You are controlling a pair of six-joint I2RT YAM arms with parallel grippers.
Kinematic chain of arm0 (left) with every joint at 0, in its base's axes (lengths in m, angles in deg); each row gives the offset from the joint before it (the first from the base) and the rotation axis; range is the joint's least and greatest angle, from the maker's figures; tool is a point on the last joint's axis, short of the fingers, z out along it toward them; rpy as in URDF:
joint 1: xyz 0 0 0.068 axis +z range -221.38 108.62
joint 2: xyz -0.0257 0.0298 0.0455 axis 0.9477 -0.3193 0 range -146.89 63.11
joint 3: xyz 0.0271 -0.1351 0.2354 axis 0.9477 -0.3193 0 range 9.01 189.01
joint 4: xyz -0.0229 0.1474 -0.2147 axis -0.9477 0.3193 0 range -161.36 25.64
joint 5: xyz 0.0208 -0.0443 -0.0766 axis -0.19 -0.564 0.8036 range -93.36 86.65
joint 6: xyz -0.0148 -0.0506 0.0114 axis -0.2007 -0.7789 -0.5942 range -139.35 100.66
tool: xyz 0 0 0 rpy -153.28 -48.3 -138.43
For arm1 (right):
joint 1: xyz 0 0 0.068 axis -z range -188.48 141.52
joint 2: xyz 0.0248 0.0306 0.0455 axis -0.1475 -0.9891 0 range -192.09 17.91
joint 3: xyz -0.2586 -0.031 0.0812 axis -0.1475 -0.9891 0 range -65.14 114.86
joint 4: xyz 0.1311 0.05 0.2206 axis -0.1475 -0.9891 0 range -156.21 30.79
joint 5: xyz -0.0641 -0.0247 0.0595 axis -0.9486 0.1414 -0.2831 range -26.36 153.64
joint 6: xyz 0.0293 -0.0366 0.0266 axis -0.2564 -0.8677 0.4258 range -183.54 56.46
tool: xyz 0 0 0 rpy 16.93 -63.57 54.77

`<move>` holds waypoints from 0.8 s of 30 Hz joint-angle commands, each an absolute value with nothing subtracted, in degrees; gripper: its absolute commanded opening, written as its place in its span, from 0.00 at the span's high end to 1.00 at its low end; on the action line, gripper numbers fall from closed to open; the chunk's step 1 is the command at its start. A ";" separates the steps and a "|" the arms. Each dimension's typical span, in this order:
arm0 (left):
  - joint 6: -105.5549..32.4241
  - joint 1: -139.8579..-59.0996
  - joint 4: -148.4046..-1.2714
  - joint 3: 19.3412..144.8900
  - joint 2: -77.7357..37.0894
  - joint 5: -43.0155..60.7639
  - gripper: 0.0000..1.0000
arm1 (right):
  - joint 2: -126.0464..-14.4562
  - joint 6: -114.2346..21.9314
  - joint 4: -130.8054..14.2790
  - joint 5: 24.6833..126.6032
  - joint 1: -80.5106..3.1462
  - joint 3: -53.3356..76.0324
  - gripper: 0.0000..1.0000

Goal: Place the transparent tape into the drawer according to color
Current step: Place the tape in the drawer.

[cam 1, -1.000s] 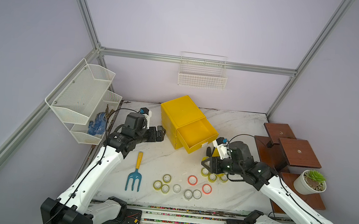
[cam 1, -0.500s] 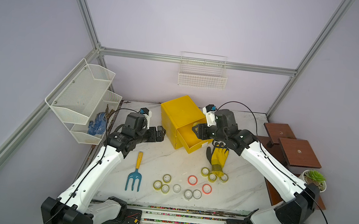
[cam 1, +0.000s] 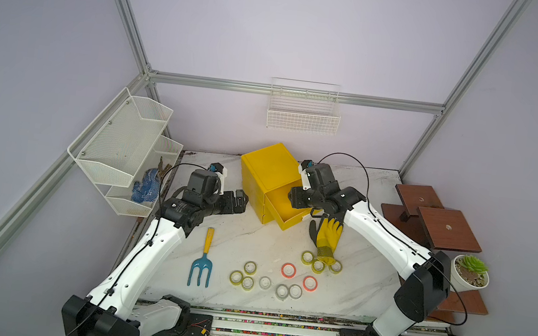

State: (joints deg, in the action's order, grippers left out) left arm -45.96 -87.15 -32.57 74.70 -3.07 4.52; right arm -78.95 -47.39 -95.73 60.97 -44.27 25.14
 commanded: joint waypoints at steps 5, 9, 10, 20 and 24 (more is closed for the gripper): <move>-46.42 -86.77 -32.62 74.16 -2.72 4.56 0.00 | -78.26 -46.84 -94.51 59.60 -44.38 27.67 0.35; -46.24 -86.83 -32.28 74.14 -2.64 4.51 0.00 | -76.67 -46.47 -93.61 60.17 -44.38 27.56 0.35; -46.09 -86.83 -32.17 74.16 -2.55 4.61 0.00 | -75.81 -46.18 -93.22 60.55 -44.35 27.34 0.35; -45.71 -86.83 -29.77 72.76 0.38 4.43 0.00 | -56.50 -44.47 -81.34 62.75 -44.35 12.92 0.30; -45.45 -86.85 -28.43 71.52 2.56 4.05 0.00 | -47.14 -43.79 -78.96 63.93 -44.35 4.12 0.29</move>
